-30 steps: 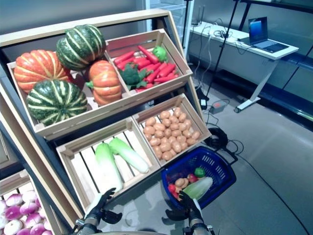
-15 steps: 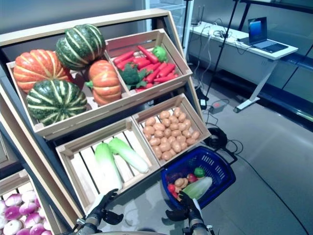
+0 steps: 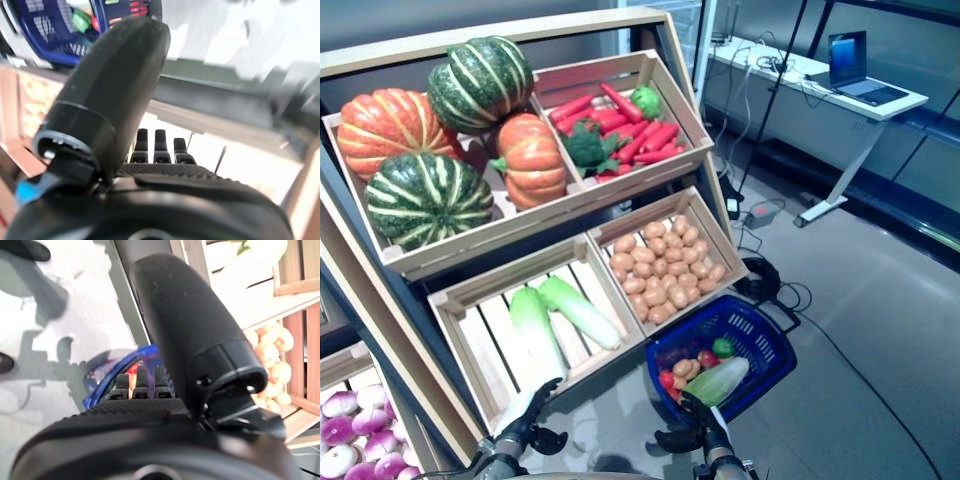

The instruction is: Put vegetables into the basket

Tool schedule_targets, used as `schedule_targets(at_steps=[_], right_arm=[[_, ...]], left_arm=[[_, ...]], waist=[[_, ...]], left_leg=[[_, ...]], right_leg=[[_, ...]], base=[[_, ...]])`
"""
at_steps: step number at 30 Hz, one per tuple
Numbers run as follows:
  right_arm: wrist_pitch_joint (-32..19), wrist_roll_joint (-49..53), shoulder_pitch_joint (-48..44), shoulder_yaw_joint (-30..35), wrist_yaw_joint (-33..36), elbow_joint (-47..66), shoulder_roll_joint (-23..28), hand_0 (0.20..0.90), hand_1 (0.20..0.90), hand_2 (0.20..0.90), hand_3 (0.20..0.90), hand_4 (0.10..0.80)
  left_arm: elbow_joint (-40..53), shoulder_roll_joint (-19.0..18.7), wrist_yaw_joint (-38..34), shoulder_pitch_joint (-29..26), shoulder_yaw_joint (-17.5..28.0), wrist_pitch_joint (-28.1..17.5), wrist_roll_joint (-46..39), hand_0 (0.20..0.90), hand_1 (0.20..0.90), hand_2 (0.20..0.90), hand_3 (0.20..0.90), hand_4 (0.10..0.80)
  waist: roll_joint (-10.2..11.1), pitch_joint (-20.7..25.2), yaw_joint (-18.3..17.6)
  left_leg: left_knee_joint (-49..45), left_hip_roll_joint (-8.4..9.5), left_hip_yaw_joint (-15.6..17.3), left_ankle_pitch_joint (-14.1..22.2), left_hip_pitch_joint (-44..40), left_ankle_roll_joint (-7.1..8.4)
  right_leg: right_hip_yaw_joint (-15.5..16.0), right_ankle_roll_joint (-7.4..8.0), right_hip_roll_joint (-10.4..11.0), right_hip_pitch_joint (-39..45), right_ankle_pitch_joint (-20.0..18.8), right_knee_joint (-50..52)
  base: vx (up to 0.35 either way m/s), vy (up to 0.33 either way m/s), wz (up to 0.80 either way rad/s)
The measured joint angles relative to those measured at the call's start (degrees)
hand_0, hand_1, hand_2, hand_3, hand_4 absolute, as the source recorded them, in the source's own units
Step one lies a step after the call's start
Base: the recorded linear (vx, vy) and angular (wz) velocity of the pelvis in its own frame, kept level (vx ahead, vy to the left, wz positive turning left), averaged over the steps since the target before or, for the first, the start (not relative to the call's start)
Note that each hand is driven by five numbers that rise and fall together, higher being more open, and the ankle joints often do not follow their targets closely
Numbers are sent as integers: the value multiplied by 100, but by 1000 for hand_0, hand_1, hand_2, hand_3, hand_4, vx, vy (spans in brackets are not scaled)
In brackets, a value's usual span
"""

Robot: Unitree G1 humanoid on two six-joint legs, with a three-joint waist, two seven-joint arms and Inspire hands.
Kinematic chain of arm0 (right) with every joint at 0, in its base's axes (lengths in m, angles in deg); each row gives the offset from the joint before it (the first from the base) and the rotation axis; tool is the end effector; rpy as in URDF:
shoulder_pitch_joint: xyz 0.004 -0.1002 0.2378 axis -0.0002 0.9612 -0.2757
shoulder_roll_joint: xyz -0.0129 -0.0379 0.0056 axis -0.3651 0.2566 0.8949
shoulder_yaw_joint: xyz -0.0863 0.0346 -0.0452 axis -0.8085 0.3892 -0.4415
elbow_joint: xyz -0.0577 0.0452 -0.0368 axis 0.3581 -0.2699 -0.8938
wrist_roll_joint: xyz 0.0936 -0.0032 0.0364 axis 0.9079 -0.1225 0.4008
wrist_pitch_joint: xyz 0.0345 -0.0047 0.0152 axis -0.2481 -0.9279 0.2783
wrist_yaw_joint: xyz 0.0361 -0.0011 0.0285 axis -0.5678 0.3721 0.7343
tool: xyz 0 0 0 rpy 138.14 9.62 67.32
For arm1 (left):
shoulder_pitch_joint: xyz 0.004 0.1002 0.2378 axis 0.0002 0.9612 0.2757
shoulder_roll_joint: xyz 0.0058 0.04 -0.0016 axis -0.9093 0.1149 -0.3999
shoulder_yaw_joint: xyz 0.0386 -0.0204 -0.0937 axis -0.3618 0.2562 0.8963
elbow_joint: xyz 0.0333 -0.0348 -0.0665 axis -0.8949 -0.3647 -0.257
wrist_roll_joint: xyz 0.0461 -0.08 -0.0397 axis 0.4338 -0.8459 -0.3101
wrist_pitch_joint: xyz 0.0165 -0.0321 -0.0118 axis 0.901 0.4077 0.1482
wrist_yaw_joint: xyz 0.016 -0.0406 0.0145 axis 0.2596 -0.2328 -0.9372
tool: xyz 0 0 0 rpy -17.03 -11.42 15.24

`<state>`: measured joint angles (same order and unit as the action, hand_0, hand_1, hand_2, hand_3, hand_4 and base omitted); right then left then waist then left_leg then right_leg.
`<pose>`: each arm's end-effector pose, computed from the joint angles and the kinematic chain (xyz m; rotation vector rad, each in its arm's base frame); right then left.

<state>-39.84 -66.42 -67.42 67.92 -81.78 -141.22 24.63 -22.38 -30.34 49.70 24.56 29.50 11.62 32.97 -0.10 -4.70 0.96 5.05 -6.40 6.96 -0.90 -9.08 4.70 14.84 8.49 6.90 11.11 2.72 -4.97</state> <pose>0.0847 -0.1875 -0.1112 -0.0774 0.8067 0.0621 0.0893 0.1873 -0.1064 0.9085 0.4333 -0.2818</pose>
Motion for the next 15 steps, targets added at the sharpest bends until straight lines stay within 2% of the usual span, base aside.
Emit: schedule_targets(at_steps=[4,5,8,11,15], right_arm=[[12,235,-105,13,-233,58,219,900,900,900,900,800],[12,283,-126,38,-275,73,328,900,900,900,900,800],[11,446,-116,140,-274,118,505,900,900,900,900,800],[11,442,-49,200,-271,247,613,900,900,900,900,800],[11,445,-131,248,-271,470,794,900,900,900,900,800]], left_arm=[[494,-407,-908,-230,-58,15,986,900,900,900,900,800],[804,-666,-1264,-277,40,80,1428,900,900,900,900,800],[1137,-946,-1892,-377,441,249,1936,900,900,900,900,800],[1136,-1070,-2071,-527,547,544,2140,900,900,900,900,800],[1070,-1133,-2129,-548,378,1035,2474,900,900,900,900,800]], waist=[[-119,-100,-4],[-172,-134,-8],[-306,-198,-12],[-421,-235,-31],[-598,-316,-193]], left_leg=[[0,-2,11,-2,4,0],[0,-15,12,-2,8,0],[0,-10,16,-2,17,0],[0,-10,25,-2,64,0],[-1,27,99,-45,288,-46]], right_leg=[[-10,0,7,-8,-9,-4],[-7,1,6,-10,-10,-8],[-10,5,15,-21,-13,-9],[-15,9,18,-78,-15,-8],[-52,23,73,-335,-85,-7]], base=[[15,34,-1],[27,51,0],[16,75,-1],[-19,103,-1],[-65,176,-8]])
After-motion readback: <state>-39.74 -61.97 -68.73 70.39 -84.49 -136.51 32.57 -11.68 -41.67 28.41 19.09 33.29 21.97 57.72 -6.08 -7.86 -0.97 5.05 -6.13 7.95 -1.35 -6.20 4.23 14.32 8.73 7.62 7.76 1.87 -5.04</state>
